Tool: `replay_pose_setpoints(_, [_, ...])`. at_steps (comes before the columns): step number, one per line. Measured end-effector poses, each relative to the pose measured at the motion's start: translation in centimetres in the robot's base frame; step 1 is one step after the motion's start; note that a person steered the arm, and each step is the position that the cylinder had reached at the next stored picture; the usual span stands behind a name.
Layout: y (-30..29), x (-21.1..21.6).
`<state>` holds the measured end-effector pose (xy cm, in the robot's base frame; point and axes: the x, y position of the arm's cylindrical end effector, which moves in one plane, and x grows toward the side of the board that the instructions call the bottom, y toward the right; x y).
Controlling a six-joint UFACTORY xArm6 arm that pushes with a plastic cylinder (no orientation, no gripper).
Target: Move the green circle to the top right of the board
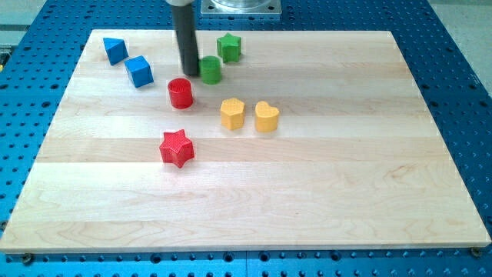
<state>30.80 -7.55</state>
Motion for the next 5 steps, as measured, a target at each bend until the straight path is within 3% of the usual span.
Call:
replay_pose_setpoints(1, [-0.2, -0.7])
replay_pose_setpoints(2, [3.7, -0.7])
replay_pose_setpoints(4, [0.6, 0.9])
replay_pose_setpoints(5, [5.8, 1.9])
